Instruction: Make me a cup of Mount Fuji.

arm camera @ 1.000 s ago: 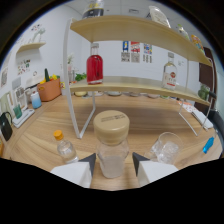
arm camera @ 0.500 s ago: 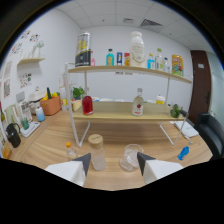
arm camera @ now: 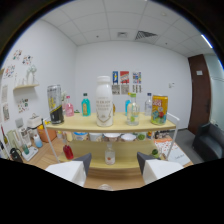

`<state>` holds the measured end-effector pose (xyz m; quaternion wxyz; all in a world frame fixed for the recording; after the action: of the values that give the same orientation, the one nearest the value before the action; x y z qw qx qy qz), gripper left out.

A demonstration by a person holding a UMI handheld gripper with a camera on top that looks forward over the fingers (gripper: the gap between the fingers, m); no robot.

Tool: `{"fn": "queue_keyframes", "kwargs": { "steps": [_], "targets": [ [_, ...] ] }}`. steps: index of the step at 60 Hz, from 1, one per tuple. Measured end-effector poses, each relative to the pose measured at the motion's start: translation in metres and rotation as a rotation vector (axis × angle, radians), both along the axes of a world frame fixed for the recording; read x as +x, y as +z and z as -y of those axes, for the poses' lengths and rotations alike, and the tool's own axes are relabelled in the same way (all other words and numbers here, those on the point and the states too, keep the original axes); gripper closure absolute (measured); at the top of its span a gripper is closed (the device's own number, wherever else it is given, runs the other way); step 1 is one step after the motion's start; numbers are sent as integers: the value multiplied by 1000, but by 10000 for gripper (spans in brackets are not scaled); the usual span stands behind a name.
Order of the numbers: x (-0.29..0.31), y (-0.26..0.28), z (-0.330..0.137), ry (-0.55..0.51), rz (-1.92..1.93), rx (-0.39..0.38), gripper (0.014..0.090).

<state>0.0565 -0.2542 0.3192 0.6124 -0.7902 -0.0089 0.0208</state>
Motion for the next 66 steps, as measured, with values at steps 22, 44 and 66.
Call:
{"fn": "queue_keyframes", "kwargs": {
  "steps": [22,44,66],
  "targets": [
    [-32,81,-109,82,-65,117,205],
    [-30,67,-161,-44,-69,59,534],
    [-35,101,-115,56,6,125,568]
  ]
}}
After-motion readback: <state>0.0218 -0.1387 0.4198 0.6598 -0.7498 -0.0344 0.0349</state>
